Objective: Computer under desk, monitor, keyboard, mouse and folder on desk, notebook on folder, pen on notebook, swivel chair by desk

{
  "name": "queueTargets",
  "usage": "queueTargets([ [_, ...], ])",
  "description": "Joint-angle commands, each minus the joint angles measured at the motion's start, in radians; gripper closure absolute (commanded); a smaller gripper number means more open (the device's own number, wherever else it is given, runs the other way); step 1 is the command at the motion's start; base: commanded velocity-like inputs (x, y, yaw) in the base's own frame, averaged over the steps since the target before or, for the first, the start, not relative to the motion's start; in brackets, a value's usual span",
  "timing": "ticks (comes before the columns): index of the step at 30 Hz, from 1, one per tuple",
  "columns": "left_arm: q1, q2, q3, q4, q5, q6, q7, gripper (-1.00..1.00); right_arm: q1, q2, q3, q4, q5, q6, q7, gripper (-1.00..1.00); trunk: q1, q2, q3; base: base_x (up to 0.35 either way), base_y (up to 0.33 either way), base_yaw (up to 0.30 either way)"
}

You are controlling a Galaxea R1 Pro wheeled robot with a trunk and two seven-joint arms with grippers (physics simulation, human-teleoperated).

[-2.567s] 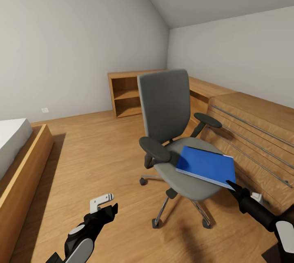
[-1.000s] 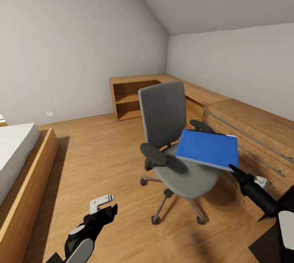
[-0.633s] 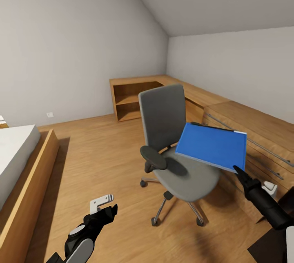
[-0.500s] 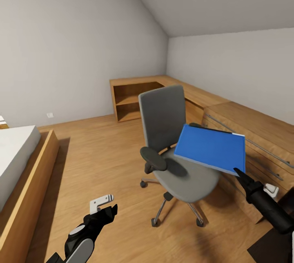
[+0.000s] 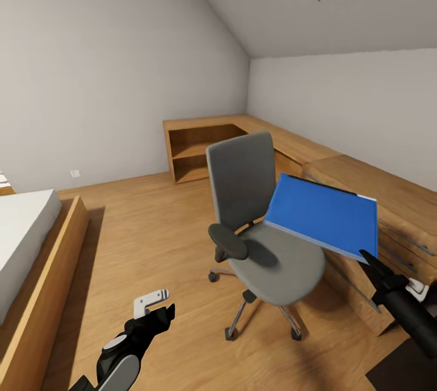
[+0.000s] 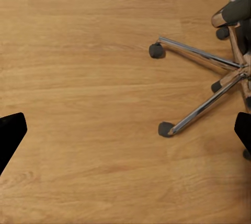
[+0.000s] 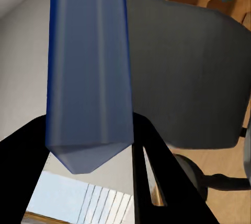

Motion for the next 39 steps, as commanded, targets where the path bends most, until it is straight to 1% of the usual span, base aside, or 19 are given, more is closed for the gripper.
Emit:
queueTargets([
  [1, -0.001, 0.000, -0.002, -0.001, 0.005, 0.002, 0.007, -1.00, 0.046, -0.001, -0.004, -0.002, -0.035, 0.005, 0.065, 1.00, -0.004, 0.007, 0.002, 0.000, 0.000, 0.000],
  [2, -0.001, 0.000, -0.002, -0.001, 0.005, 0.002, 0.007, -1.00, 0.057, -0.001, -0.004, -0.002, -0.049, 0.005, 0.082, 1.00, -0.008, 0.014, 0.005, 0.000, 0.000, 0.000],
  [3, -0.001, 0.000, -0.002, -0.001, 0.005, 0.002, 0.007, -1.00, 0.061, -0.001, -0.004, -0.002, -0.055, 0.005, 0.088, 1.00, -0.012, 0.021, 0.009, 0.000, 0.000, 0.000],
  [4, -0.001, 0.000, -0.002, -0.001, 0.005, 0.002, 0.007, -1.00, 0.077, -0.005, -0.003, -0.002, -0.074, 0.003, 0.110, 1.00, -0.016, 0.028, 0.012, 0.000, 0.000, 0.000],
  [12, -0.001, 0.001, -0.002, -0.001, 0.003, 0.002, 0.007, -1.00, 0.077, -0.006, -0.001, 0.000, -0.068, -0.001, 0.107, 1.00, -0.046, 0.084, 0.037, 0.000, 0.000, 0.000],
  [14, -0.001, 0.001, -0.002, -0.001, 0.004, 0.002, 0.007, -1.00, 0.077, -0.007, -0.001, 0.000, -0.067, -0.003, 0.085, 1.00, -0.054, 0.098, 0.043, 0.000, 0.000, 0.000],
  [17, -0.001, 0.001, -0.002, -0.001, 0.004, 0.002, 0.007, -1.00, 0.077, -0.009, -0.001, 0.000, -0.067, -0.004, 0.013, 1.00, -0.065, 0.119, 0.052, 0.000, 0.000, 0.000],
  [18, -0.001, 0.001, -0.002, -0.001, 0.004, 0.002, 0.007, -1.00, 0.077, -0.011, -0.001, -0.001, -0.067, -0.005, 0.000, 1.00, -0.069, 0.126, 0.056, 0.000, 0.000, 0.000],
  [21, -0.001, 0.001, -0.002, -0.001, 0.005, 0.002, 0.007, -1.00, 0.077, -0.022, 0.000, -0.001, -0.067, -0.012, -0.020, 1.00, -0.081, 0.147, 0.065, 0.000, 0.000, 0.000],
  [25, -0.001, 0.000, -0.002, -0.001, 0.005, 0.002, 0.007, -1.00, 0.077, -0.040, 0.007, -0.001, -0.066, -0.039, -0.029, 1.00, -0.096, 0.175, 0.078, 0.000, 0.000, 0.000],
  [26, -0.001, 0.000, -0.002, -0.001, 0.005, 0.002, 0.007, -1.00, 0.077, -0.046, 0.020, -0.002, -0.064, -0.042, -0.029, 1.00, -0.100, 0.182, 0.081, 0.000, 0.000, 0.000],
  [28, -0.001, 0.000, -0.002, -0.001, 0.005, 0.002, 0.007, -1.00, 0.077, -0.068, 0.093, -0.001, -0.060, -0.046, -0.030, 1.00, -0.108, 0.196, 0.087, 0.000, 0.000, 0.000],
  [30, -0.001, 0.000, -0.002, -0.001, 0.005, 0.002, 0.007, -1.00, 0.077, -0.075, 0.110, -0.001, -0.060, -0.046, -0.030, 1.00, -0.115, 0.210, 0.093, 0.000, 0.000, 0.000],
  [33, -0.001, 0.000, -0.002, -0.001, 0.005, 0.002, 0.007, -1.00, 0.077, -0.078, 0.118, -0.002, -0.062, -0.045, -0.029, 1.00, -0.127, 0.231, 0.103, 0.000, 0.000, 0.000],
  [34, -0.001, 0.000, -0.002, -0.001, 0.005, 0.002, 0.007, -1.00, 0.077, -0.079, 0.116, -0.002, -0.073, -0.042, -0.020, 1.00, -0.131, 0.238, 0.106, 0.000, 0.000, 0.000],
  [35, -0.001, 0.000, -0.002, -0.001, 0.004, 0.002, 0.007, -1.00, 0.077, -0.080, 0.114, -0.002, -0.099, -0.038, -0.009, 1.00, -0.134, 0.245, 0.109, 0.000, 0.000, 0.000],
  [36, -0.001, 0.000, -0.002, -0.001, 0.004, 0.002, 0.007, -1.00, 0.077, -0.081, 0.113, -0.002, -0.110, -0.037, -0.003, 1.00, -0.138, 0.252, 0.112, 0.000, 0.000, 0.000],
  [37, -0.001, 0.000, -0.002, -0.001, 0.004, 0.002, 0.007, -1.00, 0.078, -0.082, 0.111, -0.001, -0.136, -0.036, 0.011, 1.00, -0.142, 0.259, 0.115, 0.000, 0.000, 0.000],
  [39, -0.001, 0.000, -0.002, -0.001, 0.003, 0.002, 0.007, -1.00, 0.082, -0.085, 0.105, 0.001, -0.176, -0.030, 0.039, 1.00, -0.150, 0.273, 0.121, 0.000, 0.000, 0.000],
])
